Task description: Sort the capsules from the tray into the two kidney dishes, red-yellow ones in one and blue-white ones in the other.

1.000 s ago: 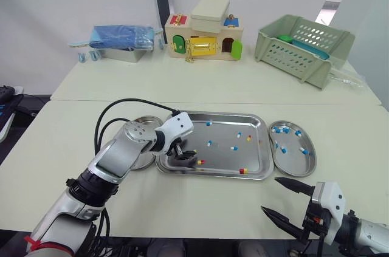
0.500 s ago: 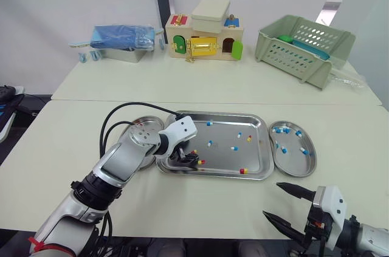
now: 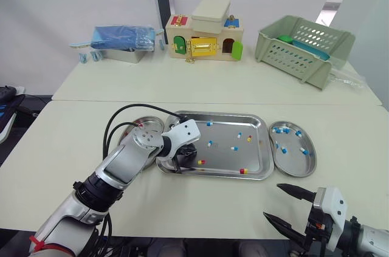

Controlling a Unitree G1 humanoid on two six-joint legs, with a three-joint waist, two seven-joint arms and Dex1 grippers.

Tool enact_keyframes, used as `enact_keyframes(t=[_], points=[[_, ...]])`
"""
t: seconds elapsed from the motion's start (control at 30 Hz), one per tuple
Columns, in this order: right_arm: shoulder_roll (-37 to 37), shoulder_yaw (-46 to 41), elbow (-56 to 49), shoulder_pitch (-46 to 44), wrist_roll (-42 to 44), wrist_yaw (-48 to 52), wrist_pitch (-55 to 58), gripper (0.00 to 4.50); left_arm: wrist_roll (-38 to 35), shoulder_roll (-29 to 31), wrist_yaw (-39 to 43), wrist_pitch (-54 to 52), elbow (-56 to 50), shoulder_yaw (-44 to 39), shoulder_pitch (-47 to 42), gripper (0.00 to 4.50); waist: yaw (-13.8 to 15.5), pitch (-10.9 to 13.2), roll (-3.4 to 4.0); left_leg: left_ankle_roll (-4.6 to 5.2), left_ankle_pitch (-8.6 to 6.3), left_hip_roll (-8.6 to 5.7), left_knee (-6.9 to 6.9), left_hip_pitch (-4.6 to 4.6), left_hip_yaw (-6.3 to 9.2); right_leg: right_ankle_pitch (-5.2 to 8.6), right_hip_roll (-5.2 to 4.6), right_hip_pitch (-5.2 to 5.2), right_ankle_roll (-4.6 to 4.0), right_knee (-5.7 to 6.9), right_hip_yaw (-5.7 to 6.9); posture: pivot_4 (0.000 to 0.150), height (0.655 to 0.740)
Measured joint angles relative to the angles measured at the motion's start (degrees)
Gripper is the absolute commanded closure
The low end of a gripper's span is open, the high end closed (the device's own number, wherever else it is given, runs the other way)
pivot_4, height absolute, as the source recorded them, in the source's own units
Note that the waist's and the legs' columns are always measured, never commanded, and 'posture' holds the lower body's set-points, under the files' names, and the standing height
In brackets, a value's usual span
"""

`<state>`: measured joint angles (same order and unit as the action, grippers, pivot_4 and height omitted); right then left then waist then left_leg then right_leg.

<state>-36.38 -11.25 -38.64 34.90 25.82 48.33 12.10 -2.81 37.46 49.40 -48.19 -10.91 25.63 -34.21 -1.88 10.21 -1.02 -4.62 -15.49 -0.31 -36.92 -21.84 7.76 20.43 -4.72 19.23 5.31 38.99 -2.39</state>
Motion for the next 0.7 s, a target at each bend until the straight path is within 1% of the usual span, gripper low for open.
enact_keyframes(t=[0.17, 0.27, 0.43, 0.53, 0.7], points=[[-0.85, 0.07, -0.02, -0.17, -0.04, 0.34, -0.19, 0.0, -0.92, 1.12, 0.34, -1.61, -1.01, -1.43, 0.7, 4.4, -0.05, 0.01, 0.0, 0.0, 0.0, 0.0, 0.01, -0.01, 0.0, 0.0, 0.0, 0.02, 0.0, 0.0, 0.0, 0.15, 0.74], [-1.12, 0.33, -0.02, -0.77, -0.01, 0.72, -0.32, 0.0, -3.62, 1.87, 1.13, -5.69, -3.04, -4.56, 1.73, 4.4, -0.02, 0.02, -0.02, 0.0, 0.0, 0.0, 0.0, -0.04, 0.02, 0.0, 0.0, 0.03, 0.0, 0.0, 0.01, 0.15, 0.74], [-2.98, 1.48, 0.3, -3.82, 0.03, 3.08, -0.4, 0.0, -8.11, 7.27, 1.16, -13.22, -6.81, -14.82, 3.35, 4.4, -0.29, 0.03, -0.02, 0.0, 0.0, 0.01, 0.02, -0.02, 0.02, 0.0, 0.0, 0.04, 0.0, 0.01, 0.02, 0.15, 0.74], [-3.79, 1.94, 1.0, -5.17, 0.06, 4.54, -0.53, 0.0, -9.99, 9.34, 0.52, -16.73, -7.4, -19.62, 3.74, 4.4, -0.04, 0.04, -0.04, 0.0, 0.0, 0.0, 0.01, -0.03, 0.02, 0.0, 0.0, 0.04, 0.0, -0.01, 0.02, 0.15, 0.74], [-4.69, 3.21, 2.12, -6.48, 0.05, 6.85, -0.96, 0.0, -12.45, 13.28, -1.41, -20.77, -8.85, -27.11, 7.98, 4.4, -0.02, 0.04, -0.04, 0.0, 0.0, 0.01, 0.03, -0.02, 0.01, 0.0, 0.0, 0.05, 0.0, -0.01, 0.01, 0.15, 0.74]])
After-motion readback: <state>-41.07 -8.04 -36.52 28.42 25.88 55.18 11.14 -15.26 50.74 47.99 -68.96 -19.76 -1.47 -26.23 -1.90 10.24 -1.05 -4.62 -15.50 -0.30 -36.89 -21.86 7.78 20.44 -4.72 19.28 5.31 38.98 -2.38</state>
